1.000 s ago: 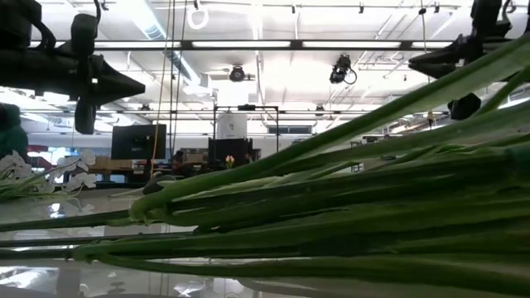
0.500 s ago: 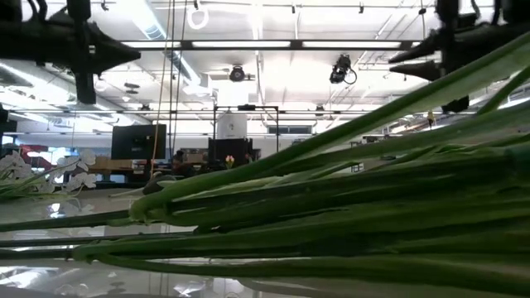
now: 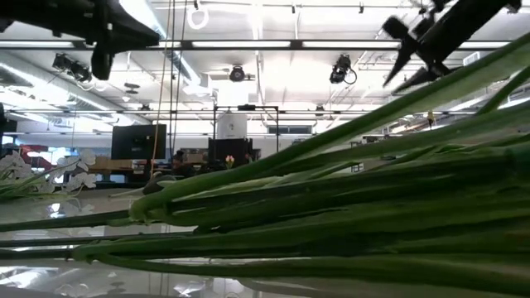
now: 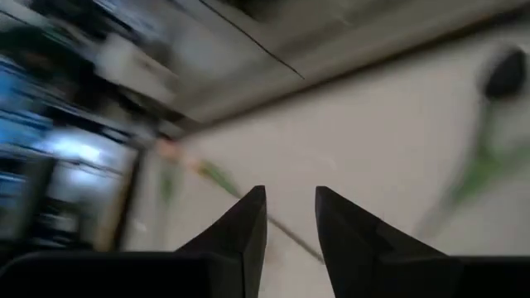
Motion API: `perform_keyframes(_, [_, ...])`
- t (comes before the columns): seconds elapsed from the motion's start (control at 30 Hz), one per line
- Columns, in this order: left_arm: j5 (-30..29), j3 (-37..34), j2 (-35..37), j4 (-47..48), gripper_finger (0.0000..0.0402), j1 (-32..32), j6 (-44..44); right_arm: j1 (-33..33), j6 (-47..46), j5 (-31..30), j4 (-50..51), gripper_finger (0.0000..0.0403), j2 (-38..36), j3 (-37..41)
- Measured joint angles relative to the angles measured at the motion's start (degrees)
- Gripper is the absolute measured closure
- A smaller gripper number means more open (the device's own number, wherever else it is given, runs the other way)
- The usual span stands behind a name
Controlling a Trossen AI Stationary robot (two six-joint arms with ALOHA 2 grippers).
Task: Sort flowers into vase by color
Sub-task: Put the right pink flower into the green vase
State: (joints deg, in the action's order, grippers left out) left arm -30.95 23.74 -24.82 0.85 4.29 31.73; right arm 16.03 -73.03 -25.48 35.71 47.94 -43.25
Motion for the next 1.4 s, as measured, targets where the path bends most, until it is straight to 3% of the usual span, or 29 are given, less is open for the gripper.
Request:
perform_keyframes(0.17, [2.7,2.2,-6.7,-0.2,0.0303,0.0,0.8,2.2,-2.4,8.3,7.4,0.0287,8.0,-3.8])
perform_keyframes(0.47, [8.2,2.6,-11.3,0.0,0.0260,0.0,4.4,5.6,-5.2,19.0,8.2,0.0287,19.8,-6.0])
perform_keyframes(0.63, [8.6,2.7,-11.6,0.2,0.0257,0.0,5.1,7.8,-5.0,19.9,9.2,0.0287,24.4,-6.3])
perform_keyframes(0.9, [7.6,2.7,-11.6,0.0,0.0257,0.0,-5.8,14.8,-4.8,16.7,10.4,0.0286,32.8,-6.3])
perform_keyframes(1.13, [7.6,2.7,-11.6,0.0,0.0257,0.0,-5.2,19.8,-5.3,16.0,6.8,0.0286,40.2,-6.3])
perform_keyframes(1.4, [7.9,2.7,-11.6,0.0,0.0257,0.0,-1.6,22.3,-3.0,19.4,3.2,0.0286,44.5,-6.3])
